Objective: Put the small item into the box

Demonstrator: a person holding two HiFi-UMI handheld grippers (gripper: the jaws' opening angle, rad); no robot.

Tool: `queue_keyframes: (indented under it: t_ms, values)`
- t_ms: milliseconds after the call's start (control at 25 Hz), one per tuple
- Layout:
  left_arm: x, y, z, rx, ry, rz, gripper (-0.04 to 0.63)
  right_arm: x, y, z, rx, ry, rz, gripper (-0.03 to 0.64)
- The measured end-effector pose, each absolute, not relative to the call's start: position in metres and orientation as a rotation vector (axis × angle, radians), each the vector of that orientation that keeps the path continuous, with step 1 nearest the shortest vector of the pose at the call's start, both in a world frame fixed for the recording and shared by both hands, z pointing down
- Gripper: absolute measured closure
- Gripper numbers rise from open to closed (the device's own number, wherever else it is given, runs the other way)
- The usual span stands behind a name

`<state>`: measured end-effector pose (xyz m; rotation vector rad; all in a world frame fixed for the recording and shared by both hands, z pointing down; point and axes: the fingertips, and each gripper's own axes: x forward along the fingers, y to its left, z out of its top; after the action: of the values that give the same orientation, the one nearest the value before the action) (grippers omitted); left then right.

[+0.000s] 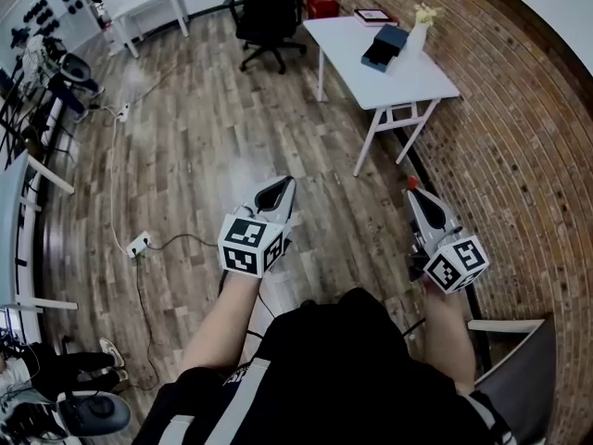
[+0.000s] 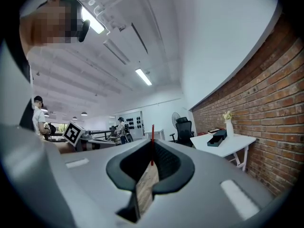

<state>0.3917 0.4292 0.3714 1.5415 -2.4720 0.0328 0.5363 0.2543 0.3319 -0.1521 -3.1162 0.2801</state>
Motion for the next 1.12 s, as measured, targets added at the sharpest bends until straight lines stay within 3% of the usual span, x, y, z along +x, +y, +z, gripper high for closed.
queue_keyframes:
  t_ms: [600,1120]
  values:
    - [0.339,0.419,0.394,1.5,-2.43,0.001,0.588,0.479,0.236,0.356,-0.16,-3.052,0.377,0.604]
    - [0.271,0.333,0.427,1.465,-2.343,0.029,0.588,0.399,0.153,0.389,-0.17,-2.995,0.467,0.603]
